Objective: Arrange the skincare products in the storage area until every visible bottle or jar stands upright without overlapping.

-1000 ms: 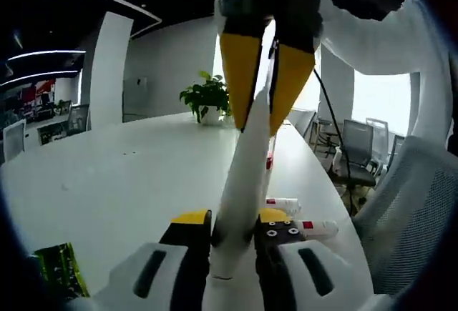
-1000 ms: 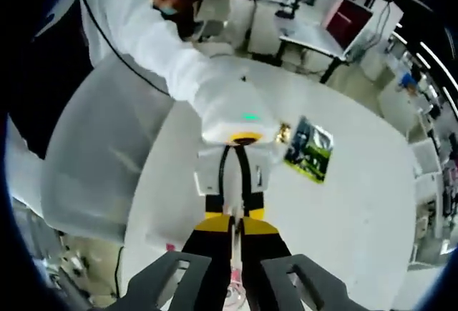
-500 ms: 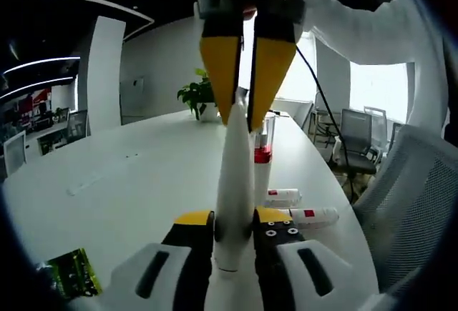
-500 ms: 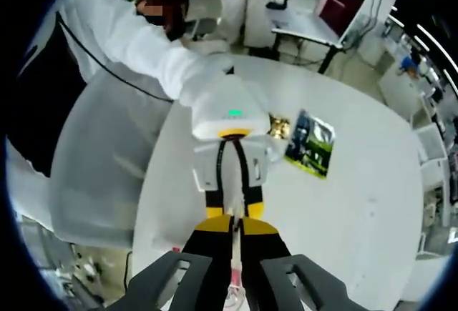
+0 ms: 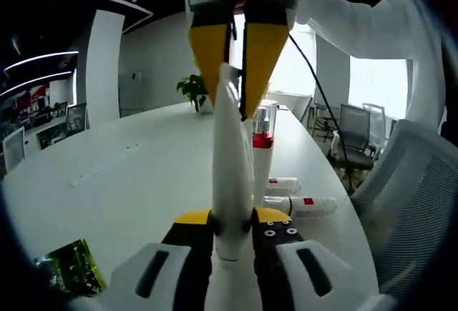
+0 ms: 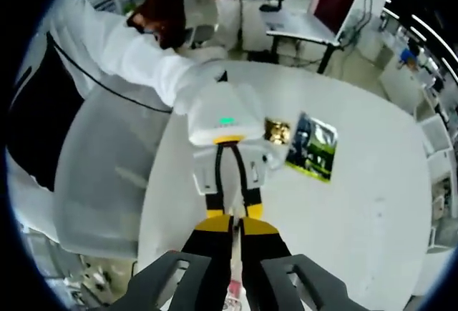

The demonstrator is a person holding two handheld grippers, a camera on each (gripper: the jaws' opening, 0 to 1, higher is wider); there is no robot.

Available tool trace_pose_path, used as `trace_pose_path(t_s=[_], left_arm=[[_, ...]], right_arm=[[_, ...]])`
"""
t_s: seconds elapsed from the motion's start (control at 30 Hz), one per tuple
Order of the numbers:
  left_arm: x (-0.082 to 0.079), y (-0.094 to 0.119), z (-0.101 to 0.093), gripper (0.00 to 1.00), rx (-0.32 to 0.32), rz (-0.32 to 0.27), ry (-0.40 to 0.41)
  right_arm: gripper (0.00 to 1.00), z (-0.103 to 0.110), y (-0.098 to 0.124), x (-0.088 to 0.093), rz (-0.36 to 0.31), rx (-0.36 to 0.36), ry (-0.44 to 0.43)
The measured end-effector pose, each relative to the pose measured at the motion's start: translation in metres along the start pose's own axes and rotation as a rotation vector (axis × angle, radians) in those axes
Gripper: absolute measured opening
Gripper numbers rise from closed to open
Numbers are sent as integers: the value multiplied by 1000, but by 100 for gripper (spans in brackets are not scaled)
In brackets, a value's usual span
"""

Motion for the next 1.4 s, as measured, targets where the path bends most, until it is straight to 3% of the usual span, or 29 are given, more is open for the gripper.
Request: trace_pose_path(t_s=[0.4,0.83,1.4], left_arm=[[-8,-21,-16,19,34,-15,-1],[-10,-25,-16,20,31,-24,-14],[-11,-29,-17,19,52,-43,48]], right_arm=[[0,10,7,29,56,-13,-56],[0,8,9,33,67,-13,-41],[0,9,15,36,63,4,-58]])
Point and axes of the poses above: the point that each gripper's makers call its tool centre point, and the gripper's own axes: y roughly backward along the fingers, z roughly to its left, x roughly out of its underside, the point moved 4 cm from there along y, roughly backward along the fingers, and after that the axes turned 8 degrees about z, right-handed, at the moved point
